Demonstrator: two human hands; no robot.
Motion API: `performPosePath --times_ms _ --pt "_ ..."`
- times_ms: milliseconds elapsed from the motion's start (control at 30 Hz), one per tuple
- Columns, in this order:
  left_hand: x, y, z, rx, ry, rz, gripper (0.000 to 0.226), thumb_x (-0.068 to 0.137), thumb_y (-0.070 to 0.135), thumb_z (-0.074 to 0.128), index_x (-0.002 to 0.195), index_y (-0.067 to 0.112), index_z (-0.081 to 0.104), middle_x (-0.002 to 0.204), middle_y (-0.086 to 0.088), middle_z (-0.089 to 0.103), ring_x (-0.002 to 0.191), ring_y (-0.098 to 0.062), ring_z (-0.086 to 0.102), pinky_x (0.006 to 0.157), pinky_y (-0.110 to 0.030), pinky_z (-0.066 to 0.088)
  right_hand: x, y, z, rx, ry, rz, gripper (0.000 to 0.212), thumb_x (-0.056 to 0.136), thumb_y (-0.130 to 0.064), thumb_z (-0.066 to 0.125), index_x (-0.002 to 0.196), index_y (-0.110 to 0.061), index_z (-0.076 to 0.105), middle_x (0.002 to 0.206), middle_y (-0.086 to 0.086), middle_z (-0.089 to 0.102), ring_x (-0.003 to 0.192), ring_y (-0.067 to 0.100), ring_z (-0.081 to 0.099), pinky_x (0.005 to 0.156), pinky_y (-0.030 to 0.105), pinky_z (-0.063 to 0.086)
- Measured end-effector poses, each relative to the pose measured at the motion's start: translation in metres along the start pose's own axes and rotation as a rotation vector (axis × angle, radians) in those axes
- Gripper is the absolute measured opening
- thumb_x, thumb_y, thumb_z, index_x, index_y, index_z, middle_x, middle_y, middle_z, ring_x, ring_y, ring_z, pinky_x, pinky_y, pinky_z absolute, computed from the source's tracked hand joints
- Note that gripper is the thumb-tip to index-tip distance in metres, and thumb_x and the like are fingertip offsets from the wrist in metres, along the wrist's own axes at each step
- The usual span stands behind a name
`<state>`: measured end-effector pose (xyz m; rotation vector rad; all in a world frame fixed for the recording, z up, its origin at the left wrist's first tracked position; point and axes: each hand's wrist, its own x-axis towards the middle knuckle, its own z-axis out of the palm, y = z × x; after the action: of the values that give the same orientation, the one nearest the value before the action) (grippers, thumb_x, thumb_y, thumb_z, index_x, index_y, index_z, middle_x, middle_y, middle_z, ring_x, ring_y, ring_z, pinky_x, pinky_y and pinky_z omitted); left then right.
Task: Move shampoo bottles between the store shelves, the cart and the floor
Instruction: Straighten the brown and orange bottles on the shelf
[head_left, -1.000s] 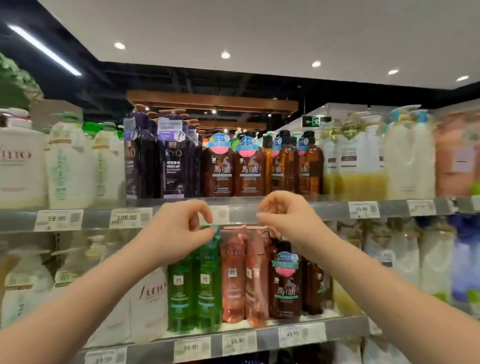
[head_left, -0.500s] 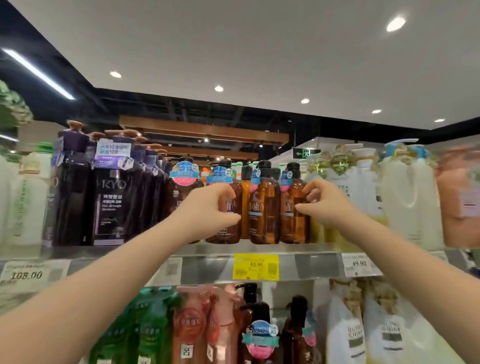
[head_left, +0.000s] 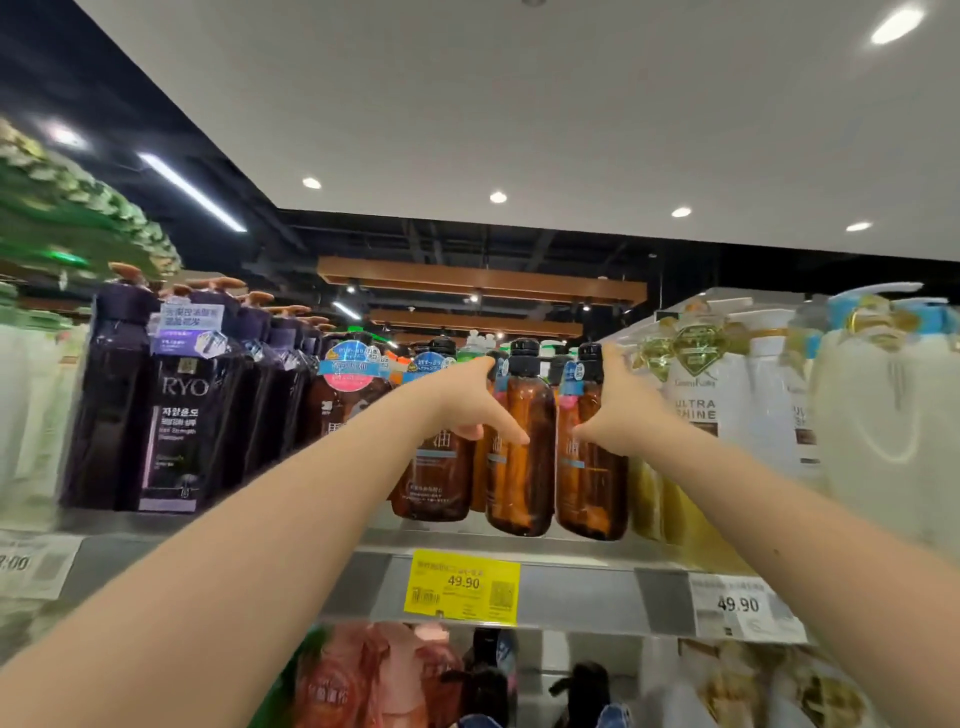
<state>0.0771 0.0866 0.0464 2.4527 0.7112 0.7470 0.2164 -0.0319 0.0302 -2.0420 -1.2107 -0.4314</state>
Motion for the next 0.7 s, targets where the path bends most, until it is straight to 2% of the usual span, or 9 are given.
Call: performPosePath --times_ms 100,167,233,300,367,433,467,567,700 --pt "0.004 0.004 -0.002 -0.020 -0.041 -0.025 0.106 0.071 0.021 0.083 0.152 0.026 0.015 0.148 -0.006 0.035 0.094 -0.018 0.063 0.075 -0.029 0.059 0.002 0.004 0.000 0.026 0.000 0.006 0.105 0.082 -0.015 0.070 0.151 -0.018 -0.008 0.133 0.014 0.052 0.107 0.025 0.057 0.085 0.034 0.049" --pt "0.003 0.005 -0.001 -0.038 -0.067 -0.035 0.098 0.070 0.019 0.083 0.149 0.024 0.025 0.145 -0.006 0.041 0.097 -0.019 0.063 0.076 -0.029 0.059 0.002 0.007 0.000 0.047 0.009 0.004 0.105 0.081 -0.016 0.072 0.152 -0.016 -0.006 0.145 0.014 0.040 0.122 0.028 0.050 0.086 0.034 0.048" --pt "0.001 0.006 0.001 -0.007 -0.046 -0.026 0.094 0.069 0.021 0.084 0.147 0.022 0.030 0.142 -0.006 0.044 0.097 -0.018 0.064 0.072 -0.027 0.060 0.002 0.009 0.001 0.041 0.013 -0.001 0.105 0.081 -0.017 0.072 0.152 -0.016 -0.005 0.149 0.013 0.035 0.129 0.029 0.045 0.091 0.036 0.048" --pt "-0.005 0.007 0.004 0.053 0.023 -0.007 0.098 0.069 0.027 0.084 0.148 0.020 0.026 0.142 -0.005 0.043 0.091 -0.015 0.063 0.067 -0.024 0.058 0.003 0.010 0.001 0.040 0.005 -0.002 0.104 0.082 -0.018 0.072 0.152 -0.016 -0.005 0.149 0.014 0.035 0.129 0.029 0.044 0.093 0.036 0.048" --pt "-0.012 0.007 0.008 0.191 0.147 0.027 0.105 0.067 0.037 0.084 0.150 0.018 0.022 0.148 -0.004 0.037 0.107 -0.018 0.058 0.081 -0.031 0.057 0.003 0.011 0.000 0.047 -0.005 -0.004 0.104 0.082 -0.020 0.071 0.152 -0.016 -0.006 0.149 0.014 0.034 0.130 0.029 0.044 0.095 0.037 0.047" --pt "-0.020 0.007 0.011 0.327 0.277 0.059 0.114 0.061 0.048 0.084 0.150 0.018 0.020 0.153 -0.003 0.032 0.132 -0.025 0.042 0.102 -0.041 0.045 0.002 0.011 -0.002 0.056 -0.016 0.000 0.103 0.083 -0.020 0.071 0.152 -0.016 -0.006 0.150 0.014 0.034 0.129 0.029 0.045 0.093 0.036 0.048" --pt "-0.024 0.007 0.011 0.360 0.324 0.073 0.118 0.058 0.051 0.084 0.150 0.018 0.019 0.153 -0.003 0.031 0.137 -0.025 0.036 0.106 -0.043 0.040 0.002 0.010 -0.002 0.058 -0.017 -0.003 0.103 0.083 -0.020 0.071 0.152 -0.016 -0.006 0.149 0.014 0.035 0.129 0.029 0.045 0.092 0.036 0.049" --pt "-0.036 0.009 0.010 0.426 0.366 0.085 0.128 0.052 0.060 0.083 0.151 0.018 0.014 0.156 -0.003 0.025 0.141 -0.026 0.028 0.107 -0.046 0.036 0.000 0.009 -0.002 0.089 -0.025 -0.004 0.103 0.083 -0.019 0.071 0.152 -0.015 -0.006 0.147 0.014 0.038 0.127 0.029 0.047 0.090 0.036 0.049" --pt "-0.046 0.008 0.015 0.404 0.375 0.075 0.127 0.052 0.062 0.081 0.151 0.011 0.017 0.151 -0.006 0.023 0.140 -0.026 0.022 0.111 -0.045 0.032 0.000 0.010 -0.002 0.107 -0.028 0.009 0.102 0.081 -0.020 0.073 0.152 -0.015 -0.001 0.144 0.015 0.042 0.124 0.029 0.050 0.090 0.038 0.050"
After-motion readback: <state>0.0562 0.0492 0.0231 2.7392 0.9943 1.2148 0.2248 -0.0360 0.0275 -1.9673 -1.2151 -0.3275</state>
